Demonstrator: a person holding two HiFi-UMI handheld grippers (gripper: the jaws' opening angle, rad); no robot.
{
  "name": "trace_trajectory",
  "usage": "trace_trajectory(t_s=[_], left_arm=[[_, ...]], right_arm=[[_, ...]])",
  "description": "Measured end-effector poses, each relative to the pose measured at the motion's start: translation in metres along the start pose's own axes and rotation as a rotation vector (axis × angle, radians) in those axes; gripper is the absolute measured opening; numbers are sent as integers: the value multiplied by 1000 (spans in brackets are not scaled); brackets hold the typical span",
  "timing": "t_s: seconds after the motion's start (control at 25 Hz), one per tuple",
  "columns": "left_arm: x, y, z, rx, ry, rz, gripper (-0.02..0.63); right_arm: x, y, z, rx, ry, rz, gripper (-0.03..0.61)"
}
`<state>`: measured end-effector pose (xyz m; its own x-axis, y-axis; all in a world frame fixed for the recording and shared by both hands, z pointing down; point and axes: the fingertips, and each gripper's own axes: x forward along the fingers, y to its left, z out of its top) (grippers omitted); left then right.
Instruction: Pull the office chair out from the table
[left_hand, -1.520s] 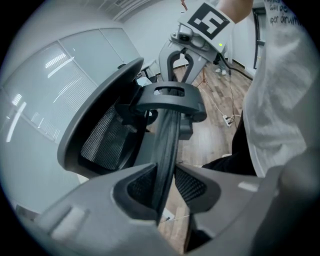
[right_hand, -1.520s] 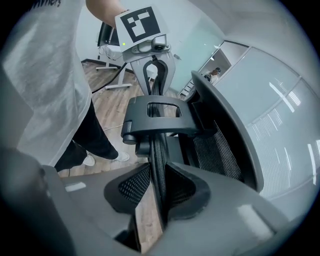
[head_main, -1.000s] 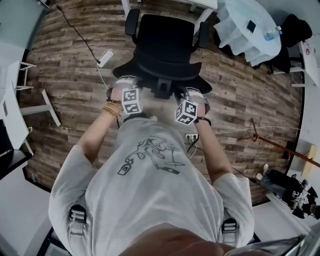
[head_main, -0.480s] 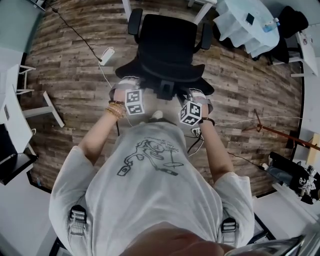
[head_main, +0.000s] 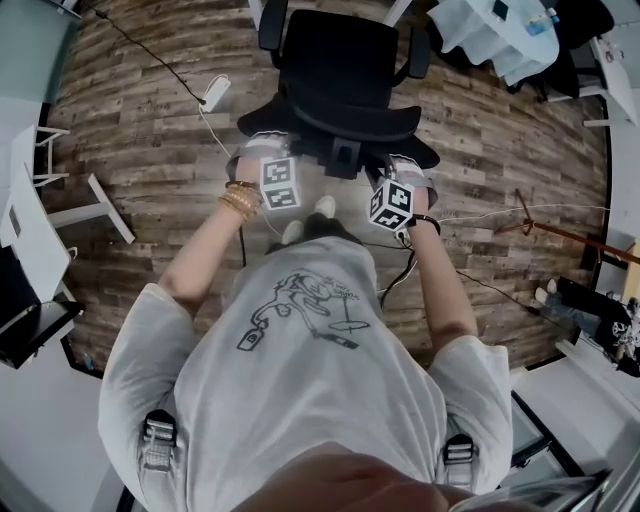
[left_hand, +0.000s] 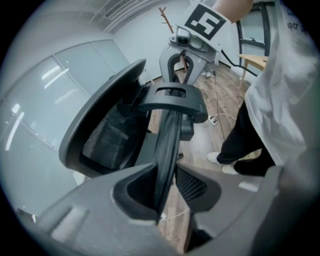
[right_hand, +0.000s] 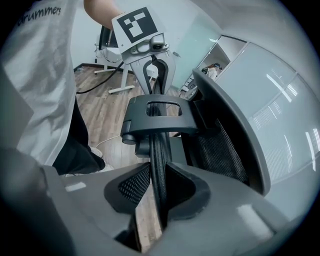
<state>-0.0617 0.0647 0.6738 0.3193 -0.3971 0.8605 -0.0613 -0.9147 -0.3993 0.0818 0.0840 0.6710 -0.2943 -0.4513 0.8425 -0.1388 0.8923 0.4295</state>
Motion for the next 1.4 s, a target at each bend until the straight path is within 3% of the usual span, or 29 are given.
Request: trace_trajectory(t_s=[0.68, 1.4], left_arm=[[-56, -95, -30, 29, -13, -24, 114], [-92, -167, -28, 37, -26, -57, 112]], right_arm=[[-41, 107, 42, 37, 18, -8, 100], [-77, 175, 48, 52, 9, 5, 103]])
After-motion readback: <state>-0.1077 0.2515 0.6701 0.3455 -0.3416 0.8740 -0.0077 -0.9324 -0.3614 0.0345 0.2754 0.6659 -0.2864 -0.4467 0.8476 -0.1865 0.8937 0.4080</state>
